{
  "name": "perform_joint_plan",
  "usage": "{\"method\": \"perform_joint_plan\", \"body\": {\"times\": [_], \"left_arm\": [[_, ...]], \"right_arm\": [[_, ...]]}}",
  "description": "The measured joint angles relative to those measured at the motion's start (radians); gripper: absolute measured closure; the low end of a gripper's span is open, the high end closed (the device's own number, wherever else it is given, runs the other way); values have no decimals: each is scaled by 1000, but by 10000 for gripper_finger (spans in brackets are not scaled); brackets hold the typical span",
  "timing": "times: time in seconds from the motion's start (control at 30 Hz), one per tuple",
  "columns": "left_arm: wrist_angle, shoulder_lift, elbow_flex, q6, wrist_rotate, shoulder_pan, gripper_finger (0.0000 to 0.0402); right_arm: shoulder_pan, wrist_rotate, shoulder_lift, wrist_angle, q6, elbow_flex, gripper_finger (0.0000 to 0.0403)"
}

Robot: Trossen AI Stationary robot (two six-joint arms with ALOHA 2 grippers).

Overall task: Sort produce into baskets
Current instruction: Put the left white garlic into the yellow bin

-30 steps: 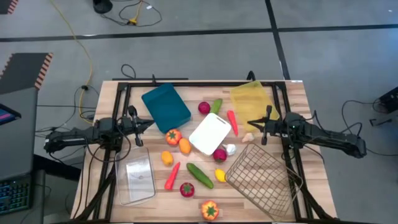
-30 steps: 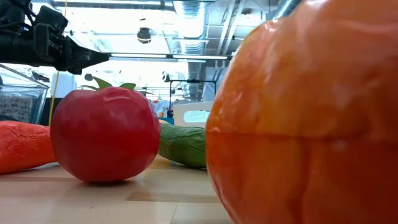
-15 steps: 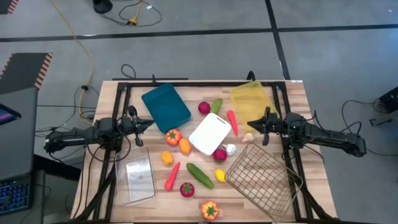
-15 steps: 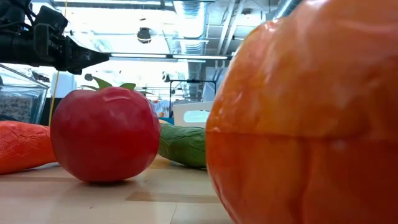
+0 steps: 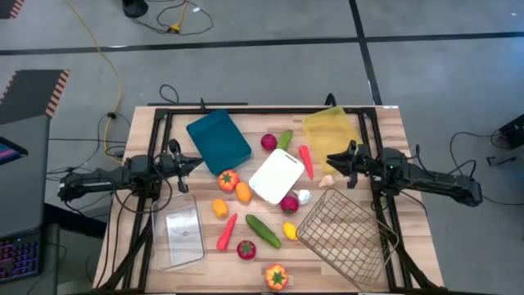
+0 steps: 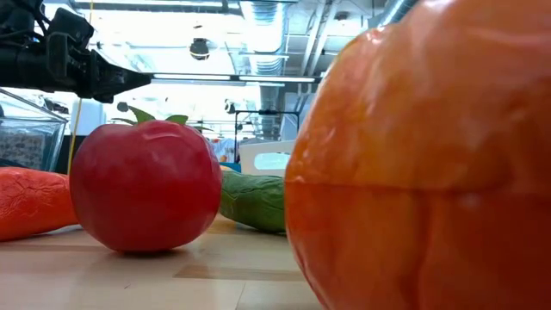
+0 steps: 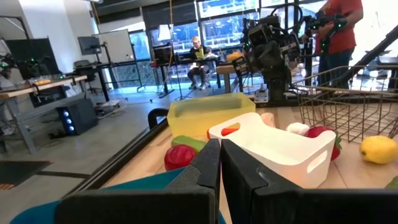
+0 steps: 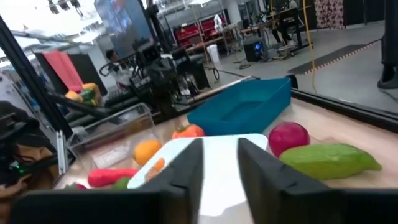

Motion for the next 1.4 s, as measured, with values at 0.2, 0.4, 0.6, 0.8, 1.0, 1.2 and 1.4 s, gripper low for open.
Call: {"method": "perform_joint_plan", "body": {"times": [0.2, 0.4, 0.6, 0.8, 1.0, 1.2, 1.4], "left_arm": [[0, 0, 0, -122, -5, 0, 400], [0, 0, 0, -174, -5, 0, 398], [0, 0, 0, -176, -5, 0, 388], [0, 0, 0, -176, -5, 0, 383], [0, 0, 0, -176, -5, 0, 383], [0, 0, 0, -176, -5, 0, 383], [0, 0, 0, -176, -4, 0, 383]], "right_arm": [[0, 3, 0, 13, 21, 0, 149], [0, 3, 0, 27, 34, 0, 84], [1, 2, 0, 118, 33, 15, 75], [1, -1, 24, 34, 7, 141, 76], [2, -49, 151, -170, -5, 354, 77], [47, -108, 384, -391, -45, 565, 77], [138, -131, 657, -571, -124, 769, 77]]}}
